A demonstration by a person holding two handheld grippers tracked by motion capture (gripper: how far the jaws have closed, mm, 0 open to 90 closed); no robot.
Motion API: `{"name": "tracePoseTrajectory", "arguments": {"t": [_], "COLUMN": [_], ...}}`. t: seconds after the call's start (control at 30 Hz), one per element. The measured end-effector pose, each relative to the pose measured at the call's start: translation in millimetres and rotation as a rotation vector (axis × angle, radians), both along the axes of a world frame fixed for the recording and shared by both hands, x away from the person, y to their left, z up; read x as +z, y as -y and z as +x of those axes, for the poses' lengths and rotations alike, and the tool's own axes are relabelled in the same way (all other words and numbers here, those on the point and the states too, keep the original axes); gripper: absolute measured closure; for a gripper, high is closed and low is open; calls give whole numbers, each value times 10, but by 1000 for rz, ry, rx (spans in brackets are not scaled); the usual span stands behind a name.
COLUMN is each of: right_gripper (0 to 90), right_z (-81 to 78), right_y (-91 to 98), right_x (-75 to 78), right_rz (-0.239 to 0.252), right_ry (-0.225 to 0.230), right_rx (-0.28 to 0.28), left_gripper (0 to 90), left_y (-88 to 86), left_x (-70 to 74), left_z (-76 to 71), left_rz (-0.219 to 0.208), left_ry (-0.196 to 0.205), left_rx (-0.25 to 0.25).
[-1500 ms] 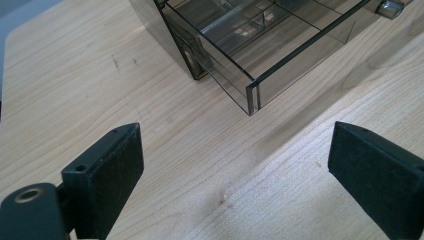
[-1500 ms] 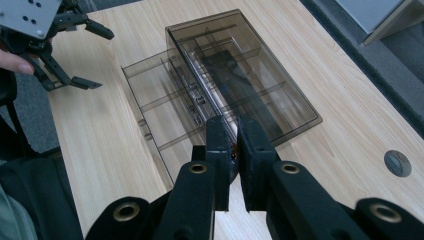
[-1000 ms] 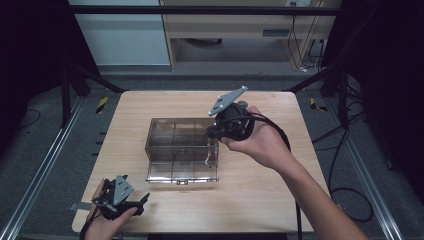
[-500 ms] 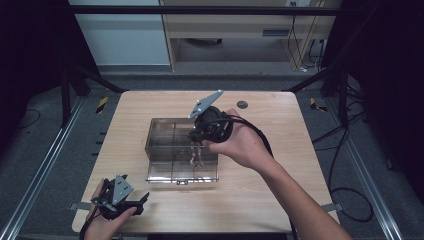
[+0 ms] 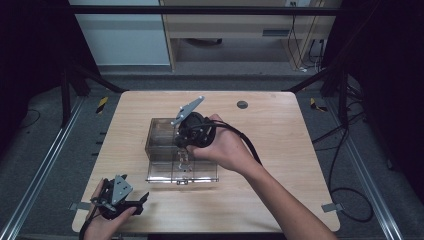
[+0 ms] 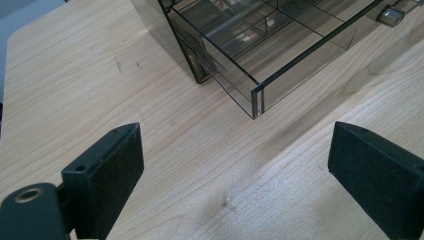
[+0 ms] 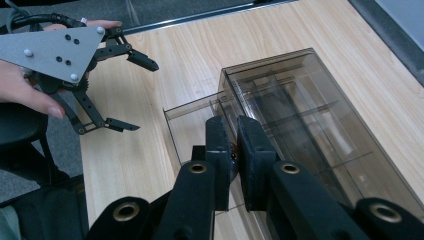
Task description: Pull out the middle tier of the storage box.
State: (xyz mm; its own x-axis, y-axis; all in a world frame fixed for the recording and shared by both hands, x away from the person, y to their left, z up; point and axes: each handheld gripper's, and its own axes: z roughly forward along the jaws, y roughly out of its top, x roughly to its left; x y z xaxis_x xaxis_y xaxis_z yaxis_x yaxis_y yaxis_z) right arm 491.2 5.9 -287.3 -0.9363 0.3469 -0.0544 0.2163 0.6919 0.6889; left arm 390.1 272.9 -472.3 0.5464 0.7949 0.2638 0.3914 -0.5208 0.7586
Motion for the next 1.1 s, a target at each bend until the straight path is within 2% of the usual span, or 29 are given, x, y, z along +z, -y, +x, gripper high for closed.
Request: {"name": "tracePoseTrajectory", "arguments": {"t": [0.2, 0.53, 1.1], "right_gripper": [845, 845, 845], "right_z": [7, 70, 172], "right_y": [-73, -90, -174], "right_x": [-127, -335, -556], "right_rz": [-5, -12, -11], "right_ry": [-16, -58, -83], "right_rx": [12, 15, -4], "left_gripper": [77, 77, 77], "left_y": [-3, -12, -18], "left_x": [-2, -2, -8], "left_z": [0, 3, 8], "left_rz": [0, 1, -6], "left_ry": [-1, 0, 1], "left_rx": [0, 1, 4]}}
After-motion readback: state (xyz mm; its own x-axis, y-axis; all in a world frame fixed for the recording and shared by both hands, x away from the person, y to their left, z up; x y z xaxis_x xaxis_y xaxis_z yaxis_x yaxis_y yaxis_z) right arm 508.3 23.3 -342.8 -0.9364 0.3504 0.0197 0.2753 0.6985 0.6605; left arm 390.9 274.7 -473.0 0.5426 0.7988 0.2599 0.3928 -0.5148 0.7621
